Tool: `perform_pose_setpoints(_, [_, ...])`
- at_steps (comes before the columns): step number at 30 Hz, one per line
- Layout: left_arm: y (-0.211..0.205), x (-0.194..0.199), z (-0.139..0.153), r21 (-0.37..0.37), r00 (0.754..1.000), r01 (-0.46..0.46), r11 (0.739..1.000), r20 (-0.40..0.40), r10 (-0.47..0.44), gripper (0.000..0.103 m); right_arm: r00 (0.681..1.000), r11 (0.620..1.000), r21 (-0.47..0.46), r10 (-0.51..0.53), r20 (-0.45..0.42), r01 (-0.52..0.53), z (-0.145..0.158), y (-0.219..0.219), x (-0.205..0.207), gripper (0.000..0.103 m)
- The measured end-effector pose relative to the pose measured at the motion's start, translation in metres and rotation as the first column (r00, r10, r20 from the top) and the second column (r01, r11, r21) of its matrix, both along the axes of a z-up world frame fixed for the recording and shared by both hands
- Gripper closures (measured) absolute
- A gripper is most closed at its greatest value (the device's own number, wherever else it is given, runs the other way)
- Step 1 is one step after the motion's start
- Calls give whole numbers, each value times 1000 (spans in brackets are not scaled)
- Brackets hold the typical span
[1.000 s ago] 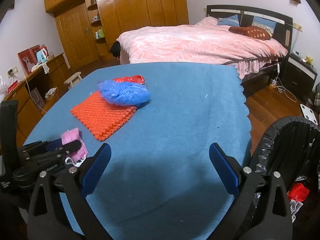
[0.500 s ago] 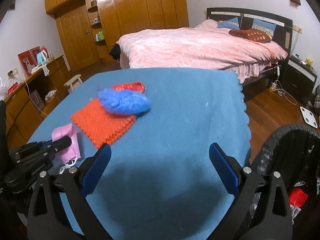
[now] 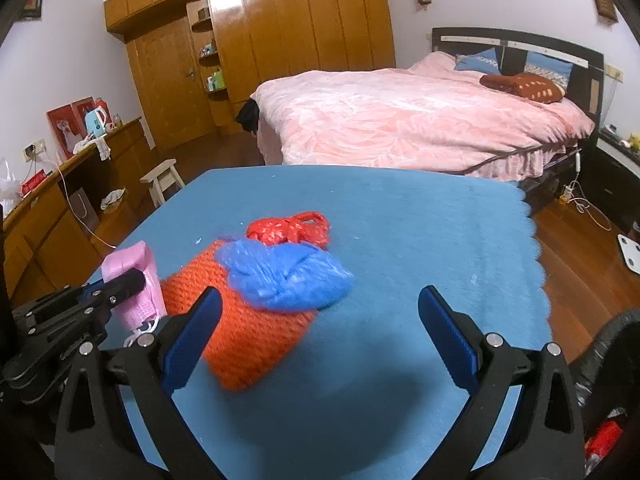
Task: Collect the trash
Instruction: 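Grasp the pink mask with the left tool and lift it, then grasp the blue plastic bag with the right tool and lift it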
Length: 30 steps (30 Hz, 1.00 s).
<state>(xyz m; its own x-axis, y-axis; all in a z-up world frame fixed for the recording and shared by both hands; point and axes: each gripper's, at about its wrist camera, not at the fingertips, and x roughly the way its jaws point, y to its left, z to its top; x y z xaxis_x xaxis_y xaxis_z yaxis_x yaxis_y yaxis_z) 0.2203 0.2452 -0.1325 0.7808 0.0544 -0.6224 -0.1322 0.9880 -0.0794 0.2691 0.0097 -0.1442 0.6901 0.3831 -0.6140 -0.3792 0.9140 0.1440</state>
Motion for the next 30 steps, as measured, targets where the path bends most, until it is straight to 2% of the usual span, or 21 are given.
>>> perform_pose_setpoints(19, [28,6,-8,10,999,-53,999,-2,53,93,996,998,-37,50,-78,-53,-25,51,41,8])
perform_pose_setpoints(20, [28,5,-8,9,999,-54,999,-1,54,93,995,998,-33,54,-88,-58,-26,51,41,10])
perform_pose_setpoints(21, [28,5,-8,7,999,-54,998,-1,54,93,994,998,-31,60,-96,-63,-27,52,42,21])
perform_pose_setpoints(22, [29,4,-8,5,999,-54,999,-1,54,93,992,997,-33,66,-103,-70,-28,53,42,27])
perform_pose_setpoints(25, [28,4,-7,1,999,-53,999,1,53,93,988,995,-29,90,-127,-95,-30,53,41,39])
perform_pose_setpoints(26, [27,3,-7,0,999,-51,999,1,51,93,986,995,-23,98,-131,-102,-30,53,40,46])
perform_pose_setpoints(30, [23,1,-5,0,999,-44,999,3,44,93,986,993,-22,111,-126,-114,-28,51,37,57])
